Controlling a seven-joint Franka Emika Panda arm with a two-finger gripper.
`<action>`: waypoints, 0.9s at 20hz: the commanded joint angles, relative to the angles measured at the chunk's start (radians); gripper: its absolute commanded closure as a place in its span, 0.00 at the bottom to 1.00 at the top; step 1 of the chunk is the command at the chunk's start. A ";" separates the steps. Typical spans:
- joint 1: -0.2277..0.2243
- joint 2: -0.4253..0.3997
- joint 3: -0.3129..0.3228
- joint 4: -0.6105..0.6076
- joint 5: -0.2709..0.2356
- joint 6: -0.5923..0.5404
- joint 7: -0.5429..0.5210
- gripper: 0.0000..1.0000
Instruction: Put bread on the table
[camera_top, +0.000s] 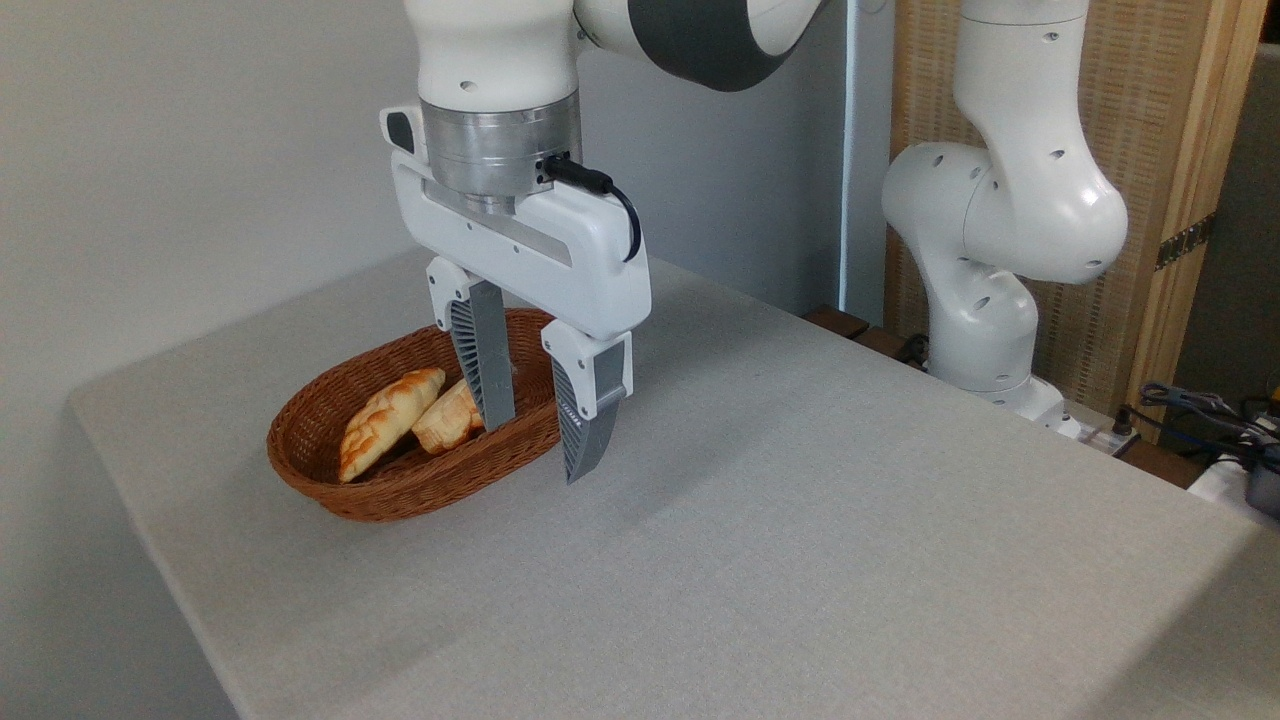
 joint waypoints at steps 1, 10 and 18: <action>-0.005 -0.005 0.010 0.001 0.000 -0.017 0.019 0.00; -0.006 -0.011 -0.003 0.001 0.000 -0.018 0.019 0.00; -0.012 0.009 -0.065 0.001 -0.128 0.005 0.008 0.00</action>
